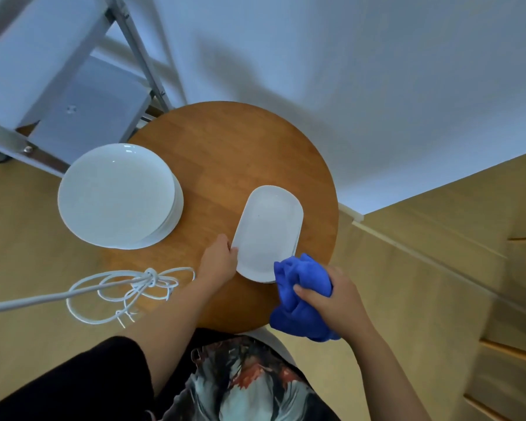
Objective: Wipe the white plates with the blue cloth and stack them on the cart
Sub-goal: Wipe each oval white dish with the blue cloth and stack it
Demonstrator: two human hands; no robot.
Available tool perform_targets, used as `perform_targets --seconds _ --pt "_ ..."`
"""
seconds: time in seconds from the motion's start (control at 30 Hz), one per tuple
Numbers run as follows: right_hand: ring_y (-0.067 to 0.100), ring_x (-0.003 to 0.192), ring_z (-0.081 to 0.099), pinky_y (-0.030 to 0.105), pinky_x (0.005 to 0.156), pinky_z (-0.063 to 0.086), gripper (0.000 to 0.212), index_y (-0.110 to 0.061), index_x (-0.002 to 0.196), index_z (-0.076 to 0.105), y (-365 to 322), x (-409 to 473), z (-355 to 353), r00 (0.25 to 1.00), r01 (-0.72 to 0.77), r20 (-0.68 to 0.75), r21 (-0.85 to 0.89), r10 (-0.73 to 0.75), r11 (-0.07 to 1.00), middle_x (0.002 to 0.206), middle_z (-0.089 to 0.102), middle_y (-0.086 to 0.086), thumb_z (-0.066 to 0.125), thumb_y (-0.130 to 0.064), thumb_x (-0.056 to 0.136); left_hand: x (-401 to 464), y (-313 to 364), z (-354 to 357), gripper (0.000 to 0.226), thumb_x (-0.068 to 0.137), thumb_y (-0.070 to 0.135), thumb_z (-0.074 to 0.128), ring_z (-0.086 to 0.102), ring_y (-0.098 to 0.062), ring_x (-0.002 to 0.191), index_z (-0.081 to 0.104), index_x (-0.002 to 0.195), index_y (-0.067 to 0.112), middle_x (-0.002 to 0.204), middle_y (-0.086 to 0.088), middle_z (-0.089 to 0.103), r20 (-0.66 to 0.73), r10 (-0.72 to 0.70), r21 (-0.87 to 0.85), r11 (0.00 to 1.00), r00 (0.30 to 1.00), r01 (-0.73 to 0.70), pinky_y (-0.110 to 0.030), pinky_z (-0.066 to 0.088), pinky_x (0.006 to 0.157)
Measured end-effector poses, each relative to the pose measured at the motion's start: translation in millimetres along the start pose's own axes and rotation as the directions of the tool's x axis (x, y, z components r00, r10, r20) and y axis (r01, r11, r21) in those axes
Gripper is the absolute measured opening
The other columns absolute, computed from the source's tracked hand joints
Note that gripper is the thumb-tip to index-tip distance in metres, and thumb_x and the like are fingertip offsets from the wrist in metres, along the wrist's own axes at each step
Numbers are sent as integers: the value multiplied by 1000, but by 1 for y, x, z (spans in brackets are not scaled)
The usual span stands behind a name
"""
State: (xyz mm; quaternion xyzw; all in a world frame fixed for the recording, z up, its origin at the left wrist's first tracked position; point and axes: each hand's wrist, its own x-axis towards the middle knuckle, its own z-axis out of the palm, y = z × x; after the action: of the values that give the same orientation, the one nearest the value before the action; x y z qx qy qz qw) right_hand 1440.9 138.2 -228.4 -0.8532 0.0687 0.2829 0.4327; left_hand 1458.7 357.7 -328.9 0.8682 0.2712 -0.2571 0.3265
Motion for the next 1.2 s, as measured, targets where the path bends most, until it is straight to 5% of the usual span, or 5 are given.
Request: perform_targets --seconds 0.23,0.47,0.8,0.93,1.2 --pt "-5 79 63 8 61 47 20 -28 87 63 -2 -12 -5 996 13 -90 146 0 989 83 69 -10 73 -12 81 -10 11 -2 31 101 30 42 56 -18 107 50 128 17 122 2 57 -53 -72 -502 864 996 36 -33 51 89" --pt "1 81 65 16 63 50 16 -29 85 62 -41 -31 -17 979 111 -188 201 -73 973 85 69 -9 73 -25 76 -11 22 -26 18 100 37 42 60 -14 96 58 96 29 105 1 63 160 -106 -828 527 981 192 -35 52 83" --pt "34 142 26 61 108 23 72 -22 142 44 -113 -34 78 897 269 -72 -693 -436 668 153 32 3 63 -46 76 -37 32 -98 48 96 47 42 68 -24 92 64 112 7 103 -14 71 464 274 -873 305 842 381 -38 55 82" --pt "9 139 -24 44 112 -17 80 -34 151 8 -116 -21 114 935 245 -55 -615 -351 750 146 -18 -19 38 -65 84 -51 30 -133 47 93 44 47 72 -19 77 71 93 4 84 -13 73 504 365 -856 333 783 396 -26 57 64" --pt "20 146 1 48 117 -4 75 -29 148 30 -172 -16 132 835 413 -75 -568 -545 712 157 20 -5 29 -60 80 -63 7 -200 38 93 42 52 72 -13 75 72 87 10 79 -6 74 292 376 -906 402 880 129 -20 55 59"
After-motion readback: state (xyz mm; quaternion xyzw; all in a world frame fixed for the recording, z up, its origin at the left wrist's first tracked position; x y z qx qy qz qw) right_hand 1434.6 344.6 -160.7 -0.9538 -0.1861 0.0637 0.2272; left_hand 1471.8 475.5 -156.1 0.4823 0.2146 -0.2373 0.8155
